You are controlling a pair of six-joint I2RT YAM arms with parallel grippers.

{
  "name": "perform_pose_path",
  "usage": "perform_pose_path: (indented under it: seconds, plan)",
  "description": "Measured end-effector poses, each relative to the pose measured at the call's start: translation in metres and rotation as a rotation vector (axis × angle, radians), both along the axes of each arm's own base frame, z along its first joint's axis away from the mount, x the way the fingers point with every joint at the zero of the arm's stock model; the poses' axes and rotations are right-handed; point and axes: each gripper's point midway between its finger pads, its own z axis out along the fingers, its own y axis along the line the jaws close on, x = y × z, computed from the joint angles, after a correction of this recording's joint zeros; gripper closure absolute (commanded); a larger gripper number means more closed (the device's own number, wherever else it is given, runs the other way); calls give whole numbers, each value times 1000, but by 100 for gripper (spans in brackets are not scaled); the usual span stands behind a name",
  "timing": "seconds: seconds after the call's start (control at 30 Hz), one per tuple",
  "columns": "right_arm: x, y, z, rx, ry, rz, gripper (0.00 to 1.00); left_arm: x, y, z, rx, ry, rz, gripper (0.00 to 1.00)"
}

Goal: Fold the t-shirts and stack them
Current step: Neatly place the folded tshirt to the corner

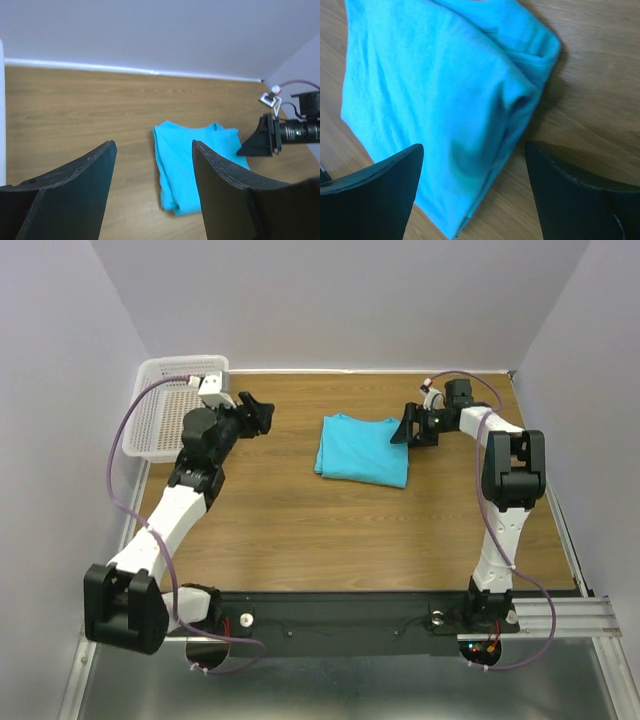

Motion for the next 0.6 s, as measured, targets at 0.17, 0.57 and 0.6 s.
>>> perform_pose_path:
  seconds: [0.17, 0.57, 0.6]
  plan:
    - [-5, 16, -2, 35, 12, 13, 27, -39, 8, -5, -17, 3, -2, 27]
    - [-21, 26, -20, 107, 114, -6, 99, -92, 24, -26, -95, 22, 28, 26]
    - [-20, 25, -20, 107, 115, -8, 99, -94, 25, -30, -96, 31, 31, 26]
